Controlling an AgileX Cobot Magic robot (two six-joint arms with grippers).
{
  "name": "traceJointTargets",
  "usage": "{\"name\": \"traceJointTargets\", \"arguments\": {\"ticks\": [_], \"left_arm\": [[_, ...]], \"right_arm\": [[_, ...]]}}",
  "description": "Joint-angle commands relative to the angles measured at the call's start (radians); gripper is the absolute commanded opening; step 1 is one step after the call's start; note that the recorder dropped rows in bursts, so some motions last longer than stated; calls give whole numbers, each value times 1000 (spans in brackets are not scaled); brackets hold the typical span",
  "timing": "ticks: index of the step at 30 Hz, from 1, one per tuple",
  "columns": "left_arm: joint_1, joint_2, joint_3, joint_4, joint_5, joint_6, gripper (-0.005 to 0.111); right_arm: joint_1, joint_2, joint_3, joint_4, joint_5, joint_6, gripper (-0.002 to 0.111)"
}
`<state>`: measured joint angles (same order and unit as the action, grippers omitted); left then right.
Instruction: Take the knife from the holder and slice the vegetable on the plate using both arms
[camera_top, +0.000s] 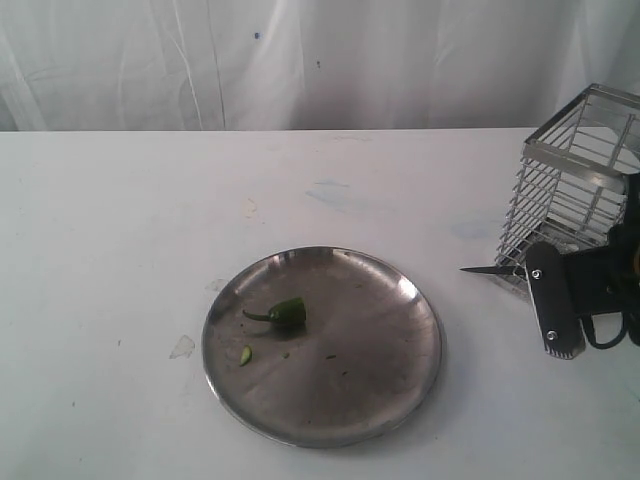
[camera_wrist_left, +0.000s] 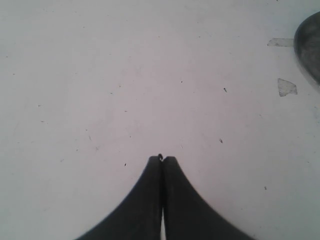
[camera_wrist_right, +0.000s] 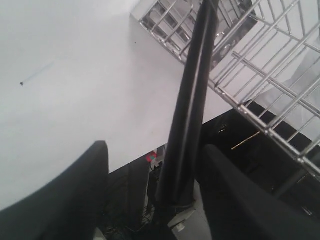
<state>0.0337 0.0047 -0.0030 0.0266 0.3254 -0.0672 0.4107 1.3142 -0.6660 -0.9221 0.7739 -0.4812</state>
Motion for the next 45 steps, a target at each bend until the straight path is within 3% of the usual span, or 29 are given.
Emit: {"name": "traceJointTargets", "arguments": {"ticks": [1, 5, 14, 20, 28, 32, 36, 40, 44, 45], "left_arm": [[-6, -5, 3, -3, 20, -2, 0], [-6, -5, 3, -3, 20, -2, 0], [-6, -5, 3, -3, 20, -2, 0], [-6, -5, 3, -3, 20, -2, 0], [-6, -5, 3, -3, 20, -2, 0], [-6, -5, 3, -3, 20, -2, 0], [-6, -5, 3, -3, 20, -2, 0], [-6, -5, 3, -3, 20, -2, 0], [-6, -5, 3, -3, 20, -2, 0], [-6, -5, 3, -3, 20, -2, 0]], "right_arm": [[2, 35, 5, -76, 16, 59, 49], [2, 62, 5, -86, 55, 59, 40], [2, 72, 5, -186, 156, 82, 0], [2, 72, 5, -292, 198, 194, 0], [0, 44, 5, -299, 229, 172, 0], [2, 11, -1, -472, 270, 204, 0], [2, -80, -10, -482, 279, 206, 0], [2, -174, -10, -408, 291, 206, 0], [2, -246, -10, -165, 168, 206, 0], [2, -246, -10, -99, 148, 204, 5]]}}
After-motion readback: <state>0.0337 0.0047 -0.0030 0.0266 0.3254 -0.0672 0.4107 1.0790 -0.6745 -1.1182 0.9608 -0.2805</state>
